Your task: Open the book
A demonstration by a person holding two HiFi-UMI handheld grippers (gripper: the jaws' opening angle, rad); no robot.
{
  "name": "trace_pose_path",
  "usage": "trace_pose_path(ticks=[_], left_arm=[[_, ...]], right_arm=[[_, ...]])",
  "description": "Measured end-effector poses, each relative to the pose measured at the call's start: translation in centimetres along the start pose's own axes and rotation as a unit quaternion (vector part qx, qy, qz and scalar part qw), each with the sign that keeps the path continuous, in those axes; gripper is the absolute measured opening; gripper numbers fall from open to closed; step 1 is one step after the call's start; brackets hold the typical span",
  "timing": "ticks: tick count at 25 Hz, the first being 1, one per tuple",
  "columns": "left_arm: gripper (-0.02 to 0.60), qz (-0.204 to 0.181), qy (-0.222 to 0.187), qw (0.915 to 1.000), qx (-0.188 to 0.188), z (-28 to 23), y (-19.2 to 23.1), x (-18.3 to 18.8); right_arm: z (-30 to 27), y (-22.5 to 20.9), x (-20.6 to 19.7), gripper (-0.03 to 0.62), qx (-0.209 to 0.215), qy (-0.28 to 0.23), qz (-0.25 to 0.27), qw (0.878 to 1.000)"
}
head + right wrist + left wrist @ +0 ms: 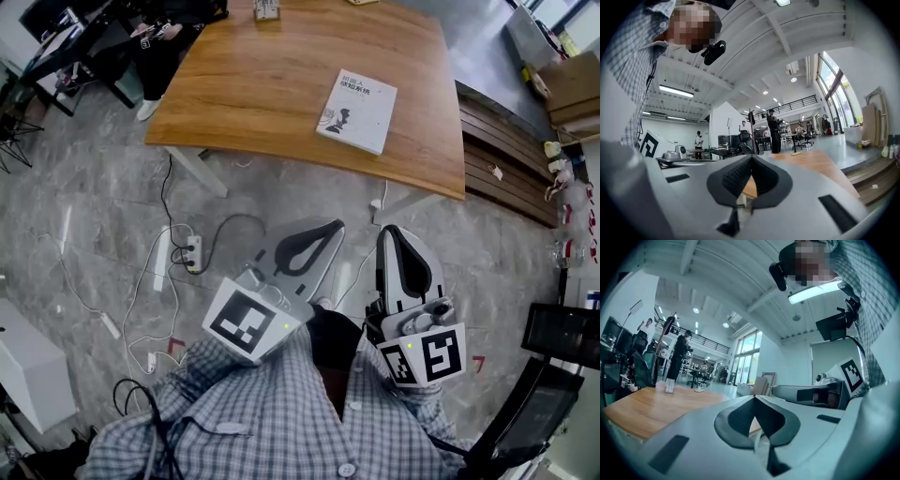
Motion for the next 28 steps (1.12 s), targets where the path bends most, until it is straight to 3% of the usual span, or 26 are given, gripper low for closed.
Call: trace_pose_path(ticks=[28], left_arm=[[0.005, -0.004, -0.003, 0.9999, -0.012, 3.4, 2.8, 0.4]], right_arm=[[-2.2, 3.8, -0.6, 0.021, -0.006, -0.007, -0.002, 1.000]])
Point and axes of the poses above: the fingertips, and each gripper's own axes: z backward along the fingers, y to its left, x out of its top, the point moved 8 cm from there along z, backward along the fingers, and after that the axes turned 10 degrees about -z, right-handed, at the moved point
